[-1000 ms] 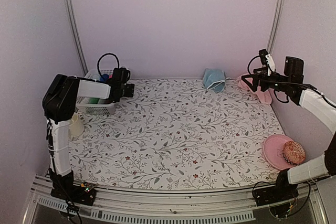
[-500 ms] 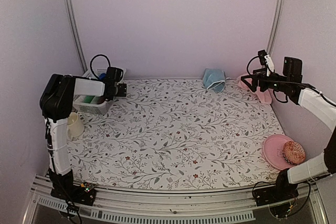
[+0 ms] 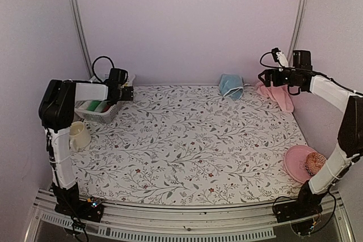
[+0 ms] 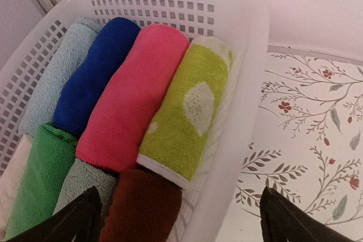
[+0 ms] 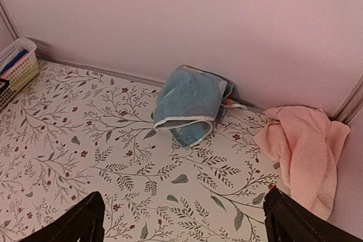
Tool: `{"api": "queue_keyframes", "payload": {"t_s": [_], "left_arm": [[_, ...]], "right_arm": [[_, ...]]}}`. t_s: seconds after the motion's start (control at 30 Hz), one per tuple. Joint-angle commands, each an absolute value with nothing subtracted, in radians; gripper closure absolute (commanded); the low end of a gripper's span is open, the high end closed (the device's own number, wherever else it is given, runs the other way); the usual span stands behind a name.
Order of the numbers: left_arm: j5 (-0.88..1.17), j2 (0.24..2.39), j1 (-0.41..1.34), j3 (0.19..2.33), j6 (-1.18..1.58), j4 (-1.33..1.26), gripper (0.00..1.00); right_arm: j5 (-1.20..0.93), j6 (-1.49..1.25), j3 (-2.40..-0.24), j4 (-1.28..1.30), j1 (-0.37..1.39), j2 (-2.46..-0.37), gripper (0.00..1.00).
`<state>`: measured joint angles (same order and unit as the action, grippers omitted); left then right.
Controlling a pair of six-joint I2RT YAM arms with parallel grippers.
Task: Roll the towels
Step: Pick up the towel from the corner of the board.
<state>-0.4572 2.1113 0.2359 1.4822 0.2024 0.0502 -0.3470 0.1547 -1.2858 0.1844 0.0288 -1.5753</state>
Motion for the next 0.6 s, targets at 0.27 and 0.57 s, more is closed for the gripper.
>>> {"api": "queue_keyframes", "payload": {"t_s": [0.27, 0.57], "left_arm": [[-0.475, 1.806, 0.424, 1.330, 0.219, 0.099, 0.03], [-0.388, 1.493, 0.479, 0.929, 0.339, -0.094, 0.03]], "right_arm": [[0.118, 0.171, -1.774, 0.414, -0.004, -2.099, 0.02], [0.237, 0.202, -1.918, 0.434, -0.037, -2.259, 0.01]]}}
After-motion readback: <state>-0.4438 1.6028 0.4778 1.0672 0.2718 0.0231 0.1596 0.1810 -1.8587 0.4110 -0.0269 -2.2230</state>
